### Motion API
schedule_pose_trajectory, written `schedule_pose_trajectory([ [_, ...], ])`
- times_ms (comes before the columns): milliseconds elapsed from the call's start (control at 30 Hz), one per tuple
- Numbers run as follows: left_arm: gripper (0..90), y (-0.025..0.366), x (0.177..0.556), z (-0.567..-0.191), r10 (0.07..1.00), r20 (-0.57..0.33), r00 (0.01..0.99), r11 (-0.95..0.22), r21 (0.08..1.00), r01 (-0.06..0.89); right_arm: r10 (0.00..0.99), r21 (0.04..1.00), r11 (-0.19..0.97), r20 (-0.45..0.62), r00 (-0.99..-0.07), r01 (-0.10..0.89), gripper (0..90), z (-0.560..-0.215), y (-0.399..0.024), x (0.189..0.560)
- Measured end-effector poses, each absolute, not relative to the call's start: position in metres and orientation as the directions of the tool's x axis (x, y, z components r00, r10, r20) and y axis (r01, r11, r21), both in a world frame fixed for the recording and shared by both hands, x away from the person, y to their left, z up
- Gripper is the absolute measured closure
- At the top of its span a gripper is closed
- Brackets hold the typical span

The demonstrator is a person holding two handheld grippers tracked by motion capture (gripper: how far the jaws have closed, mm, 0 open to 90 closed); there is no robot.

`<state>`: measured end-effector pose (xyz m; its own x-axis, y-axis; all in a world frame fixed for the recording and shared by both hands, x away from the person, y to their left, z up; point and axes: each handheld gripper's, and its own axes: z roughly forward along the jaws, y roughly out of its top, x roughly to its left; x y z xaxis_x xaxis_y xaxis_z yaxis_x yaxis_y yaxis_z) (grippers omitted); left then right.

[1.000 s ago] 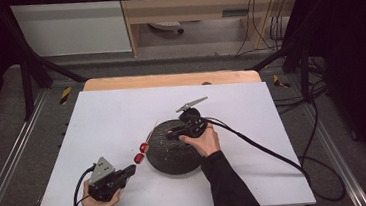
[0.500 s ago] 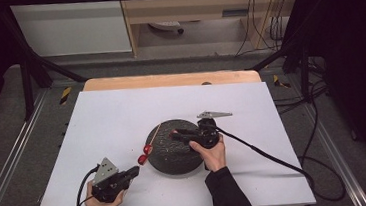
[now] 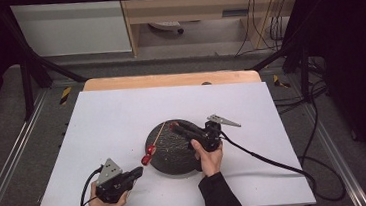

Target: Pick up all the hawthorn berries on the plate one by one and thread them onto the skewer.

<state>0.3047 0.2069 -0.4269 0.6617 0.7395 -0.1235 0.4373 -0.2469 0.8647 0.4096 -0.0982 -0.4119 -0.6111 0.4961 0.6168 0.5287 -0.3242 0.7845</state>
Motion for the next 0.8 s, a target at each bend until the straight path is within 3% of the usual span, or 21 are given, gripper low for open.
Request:
schedule_pose_trajectory([
  [800,88.5,0.185,0.301,-0.429,0.732,-0.160,0.663,-0.206,0.875,0.438,0.392,0.682,-0.574,0.714,-0.580,0.453,62.5,-0.408,-0.098,0.418],
])
